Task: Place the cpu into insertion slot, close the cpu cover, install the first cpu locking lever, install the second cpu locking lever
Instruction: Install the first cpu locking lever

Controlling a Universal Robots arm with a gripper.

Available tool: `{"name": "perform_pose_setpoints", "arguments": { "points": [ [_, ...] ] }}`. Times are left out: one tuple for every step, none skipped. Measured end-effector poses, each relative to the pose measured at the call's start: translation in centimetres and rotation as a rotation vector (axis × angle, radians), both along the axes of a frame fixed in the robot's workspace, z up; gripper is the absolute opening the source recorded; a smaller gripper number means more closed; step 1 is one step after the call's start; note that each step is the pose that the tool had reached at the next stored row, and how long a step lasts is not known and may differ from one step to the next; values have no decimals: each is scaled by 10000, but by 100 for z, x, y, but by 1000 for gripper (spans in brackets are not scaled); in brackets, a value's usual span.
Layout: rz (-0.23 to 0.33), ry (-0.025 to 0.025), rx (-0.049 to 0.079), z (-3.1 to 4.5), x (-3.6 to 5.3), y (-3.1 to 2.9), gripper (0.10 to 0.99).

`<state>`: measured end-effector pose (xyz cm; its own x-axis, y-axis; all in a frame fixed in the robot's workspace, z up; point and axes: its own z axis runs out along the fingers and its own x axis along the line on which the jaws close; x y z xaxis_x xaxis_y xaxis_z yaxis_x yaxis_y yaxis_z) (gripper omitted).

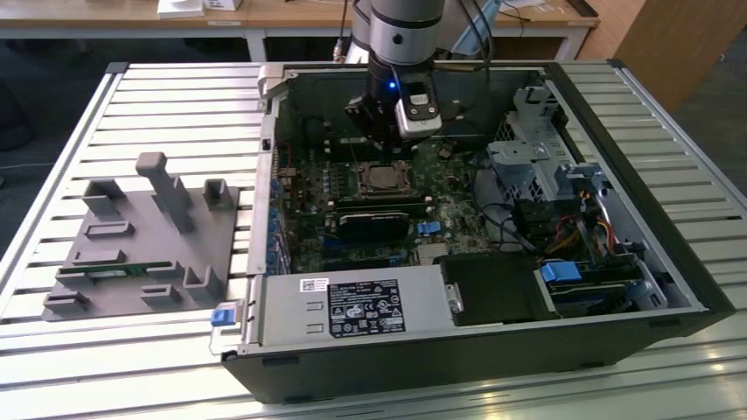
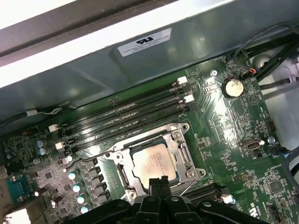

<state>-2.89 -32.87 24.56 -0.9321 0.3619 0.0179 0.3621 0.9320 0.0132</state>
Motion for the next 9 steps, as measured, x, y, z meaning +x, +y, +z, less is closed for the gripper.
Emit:
{"name": "perform_pose_setpoints", "arguments": {
  "points": [
    [51,0,0,0,0,0,118],
    [99,0,0,0,0,0,118],
    [146,0,-1,0,0,0,118],
    [196,0,0,0,0,0,118],
    [243,0,0,0,0,0,118],
    [291,0,0,0,0,0,118],
    [338,0,-1,0,0,0,118],
    [384,0,0,0,0,0,118],
    [431,-1,0,0,0,0,118]
  ]
}}
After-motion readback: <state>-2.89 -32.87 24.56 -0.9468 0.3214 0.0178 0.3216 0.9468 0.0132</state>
